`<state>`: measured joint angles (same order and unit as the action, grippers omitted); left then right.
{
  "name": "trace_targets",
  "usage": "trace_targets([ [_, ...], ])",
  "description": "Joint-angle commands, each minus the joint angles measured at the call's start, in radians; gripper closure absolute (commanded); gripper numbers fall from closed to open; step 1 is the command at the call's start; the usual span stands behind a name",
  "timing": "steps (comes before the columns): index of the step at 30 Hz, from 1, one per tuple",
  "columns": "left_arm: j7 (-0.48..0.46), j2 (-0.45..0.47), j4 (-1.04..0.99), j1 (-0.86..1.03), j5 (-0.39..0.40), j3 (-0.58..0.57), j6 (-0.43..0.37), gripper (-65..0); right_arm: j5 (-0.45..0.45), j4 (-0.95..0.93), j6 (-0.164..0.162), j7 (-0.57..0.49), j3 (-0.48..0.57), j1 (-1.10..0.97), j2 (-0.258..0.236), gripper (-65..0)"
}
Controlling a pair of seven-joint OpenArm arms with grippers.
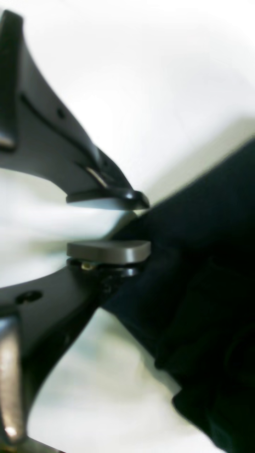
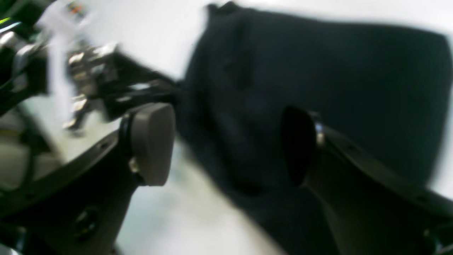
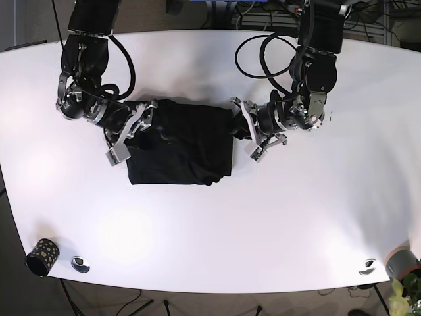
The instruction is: Fold the T-shirt properly
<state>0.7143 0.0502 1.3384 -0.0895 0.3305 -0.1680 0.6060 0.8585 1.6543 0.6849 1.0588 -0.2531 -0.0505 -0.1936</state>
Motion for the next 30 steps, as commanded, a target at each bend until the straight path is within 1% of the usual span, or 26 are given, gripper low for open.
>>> trace_targets([
  [1,-0.031,-0.005,0.014,-0.016,0.014,-0.029,0.005,-12.8,0.031,0.019,0.011,-0.018,0.016,0.002,-0.007,-45.3],
  [5,-0.051,0.000,0.014,-0.011,0.014,-0.061,0.005,-12.8,0.031,0.014,0.009,-0.019,0.038,-0.018,0.004,-45.3],
  [12,-0.051,-0.005,0.014,-0.008,0.015,-0.064,0.004,-12.8,0.029,0.013,0.005,-0.025,0.094,-0.021,0.006,-44.5],
  [14,-0.049,-0.005,0.016,-0.008,0.019,-0.064,0.004,-12.8,0.028,0.013,0.005,-0.025,0.096,-0.019,0.024,-44.5],
  [17,-0.049,-0.005,0.020,-0.008,0.020,-0.060,0.005,-12.8,-0.015,0.013,0.005,-0.024,0.104,-0.019,0.050,-44.5],
  [19,-0.049,-0.005,0.023,-0.008,0.022,-0.057,0.005,-12.8,-0.057,0.013,0.008,-0.022,0.168,-0.022,0.062,-44.5],
  [22,-0.049,0.001,0.076,-0.008,0.022,-0.054,0.005,-12.6,-0.091,0.019,0.009,-0.022,0.234,-0.027,0.067,-44.5],
  [25,-0.049,0.001,0.132,-0.005,0.022,-0.017,0.005,-12.6,-0.048,0.020,0.011,-0.024,0.203,-0.027,0.067,-44.5],
  [28,-0.048,0.001,0.184,0.015,0.020,0.032,0.005,-12.6,0.021,0.020,0.011,-0.024,0.116,-0.025,0.061,-44.4],
  [30,-0.046,0.001,0.197,0.014,0.019,0.061,0.005,-12.6,0.029,0.019,0.011,-0.024,0.073,-0.015,0.042,-44.4],
])
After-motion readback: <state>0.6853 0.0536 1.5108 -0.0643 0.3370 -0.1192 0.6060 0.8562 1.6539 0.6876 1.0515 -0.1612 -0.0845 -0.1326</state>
